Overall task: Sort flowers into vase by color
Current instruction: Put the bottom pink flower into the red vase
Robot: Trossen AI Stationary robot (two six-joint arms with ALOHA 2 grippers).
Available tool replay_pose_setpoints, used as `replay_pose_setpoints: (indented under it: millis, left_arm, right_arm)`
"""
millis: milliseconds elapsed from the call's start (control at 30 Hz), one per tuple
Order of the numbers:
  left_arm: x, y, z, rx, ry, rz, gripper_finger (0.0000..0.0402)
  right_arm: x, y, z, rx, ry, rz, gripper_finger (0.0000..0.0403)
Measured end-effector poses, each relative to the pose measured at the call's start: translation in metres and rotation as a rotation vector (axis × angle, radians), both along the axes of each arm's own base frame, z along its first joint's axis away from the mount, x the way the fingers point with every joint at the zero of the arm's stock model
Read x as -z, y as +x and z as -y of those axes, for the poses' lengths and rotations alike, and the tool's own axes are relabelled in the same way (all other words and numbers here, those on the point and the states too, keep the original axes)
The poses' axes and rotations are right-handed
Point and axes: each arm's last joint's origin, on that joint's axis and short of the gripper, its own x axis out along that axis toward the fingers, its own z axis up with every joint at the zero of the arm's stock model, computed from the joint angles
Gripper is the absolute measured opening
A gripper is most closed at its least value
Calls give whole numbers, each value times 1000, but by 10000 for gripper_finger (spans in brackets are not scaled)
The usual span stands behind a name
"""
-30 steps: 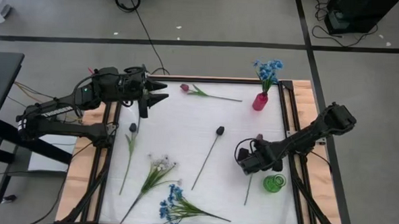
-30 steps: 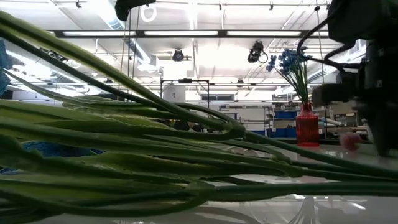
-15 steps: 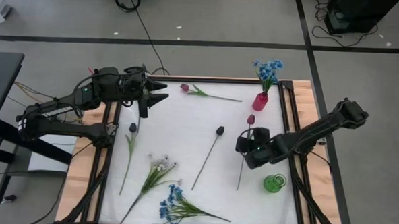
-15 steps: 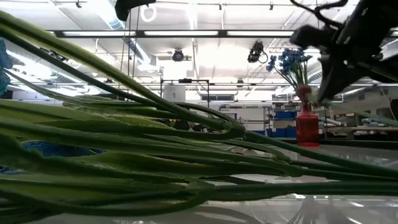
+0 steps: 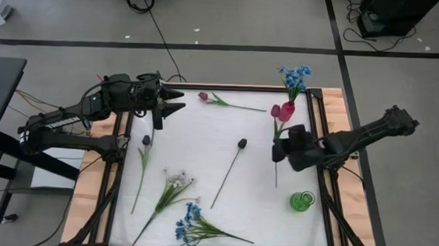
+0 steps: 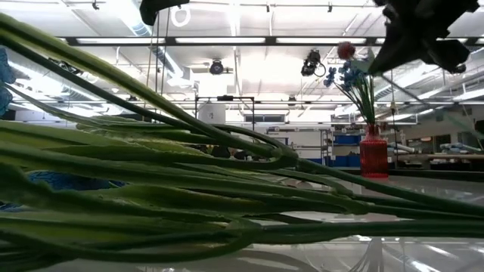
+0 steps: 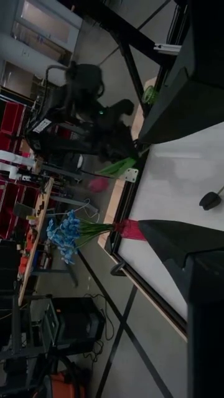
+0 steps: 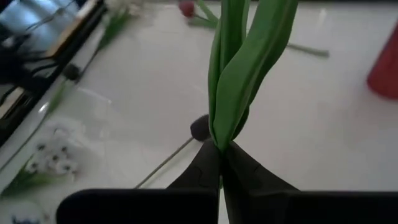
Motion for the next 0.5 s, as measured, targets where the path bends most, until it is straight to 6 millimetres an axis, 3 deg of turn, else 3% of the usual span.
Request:
replay_pose_setpoints:
  millis: [267, 500]
  left_arm:
    - [0, 0, 0, 0, 0, 0, 218]
    - [0, 0, 0, 0, 0, 0, 218]
  right_arm:
    - [-31, -40, 17, -190, -173, 48, 11]
    - [-43, -62, 29, -294, -328, 25, 11]
